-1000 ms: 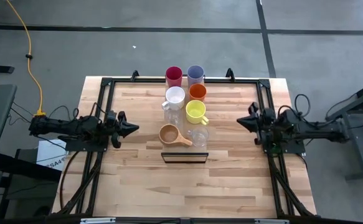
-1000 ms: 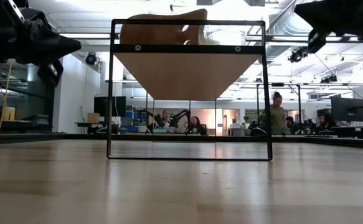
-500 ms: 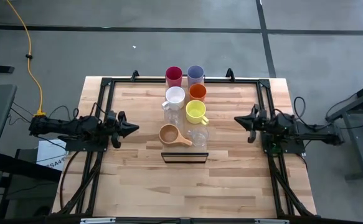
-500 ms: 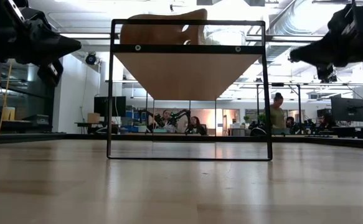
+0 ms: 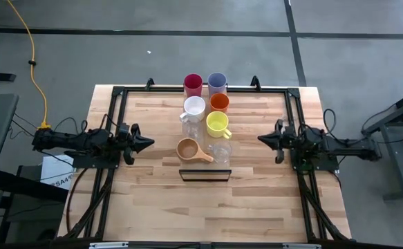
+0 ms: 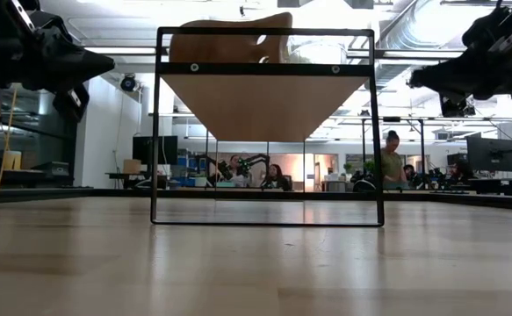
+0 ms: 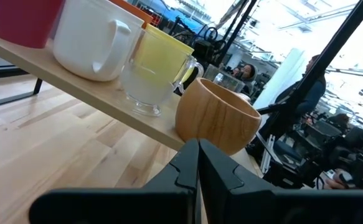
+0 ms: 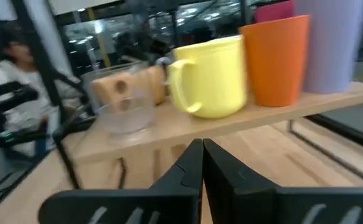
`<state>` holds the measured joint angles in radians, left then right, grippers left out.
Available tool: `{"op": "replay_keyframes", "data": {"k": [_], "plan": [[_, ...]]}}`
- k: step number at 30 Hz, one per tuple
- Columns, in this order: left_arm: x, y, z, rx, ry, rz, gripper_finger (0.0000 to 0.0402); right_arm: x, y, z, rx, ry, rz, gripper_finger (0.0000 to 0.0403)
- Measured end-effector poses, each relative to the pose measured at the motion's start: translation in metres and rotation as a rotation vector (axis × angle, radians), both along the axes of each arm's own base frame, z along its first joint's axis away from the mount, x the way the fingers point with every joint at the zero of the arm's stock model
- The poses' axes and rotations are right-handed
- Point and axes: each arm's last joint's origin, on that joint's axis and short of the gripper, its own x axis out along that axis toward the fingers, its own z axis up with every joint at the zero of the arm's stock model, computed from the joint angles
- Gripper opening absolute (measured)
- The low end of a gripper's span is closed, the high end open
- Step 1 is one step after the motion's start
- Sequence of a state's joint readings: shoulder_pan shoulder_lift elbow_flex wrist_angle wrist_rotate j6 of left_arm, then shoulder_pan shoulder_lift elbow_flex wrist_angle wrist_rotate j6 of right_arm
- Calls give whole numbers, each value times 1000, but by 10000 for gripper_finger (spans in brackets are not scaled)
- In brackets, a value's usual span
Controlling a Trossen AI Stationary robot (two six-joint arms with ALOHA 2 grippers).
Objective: Stack small to large cups/mugs on shelf
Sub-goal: Return to Home Position
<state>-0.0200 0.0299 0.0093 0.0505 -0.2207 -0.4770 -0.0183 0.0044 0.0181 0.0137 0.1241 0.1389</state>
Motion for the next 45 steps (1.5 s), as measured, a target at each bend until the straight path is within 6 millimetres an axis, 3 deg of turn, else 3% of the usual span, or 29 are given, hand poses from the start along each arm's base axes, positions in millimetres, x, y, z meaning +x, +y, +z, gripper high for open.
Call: {"op": "replay_keyframes", "data": {"k": [9, 19, 45], "plan": [[0, 0, 0, 0, 1, 0, 1, 1, 2, -1, -30, -10, -3, 0], [0, 0, 0, 0, 1, 0, 1, 1, 2, -1, 240, -47, 15, 0], [0, 0, 0, 0, 4, -1, 1, 1, 3, -1, 244, -46, 27, 0]]}}
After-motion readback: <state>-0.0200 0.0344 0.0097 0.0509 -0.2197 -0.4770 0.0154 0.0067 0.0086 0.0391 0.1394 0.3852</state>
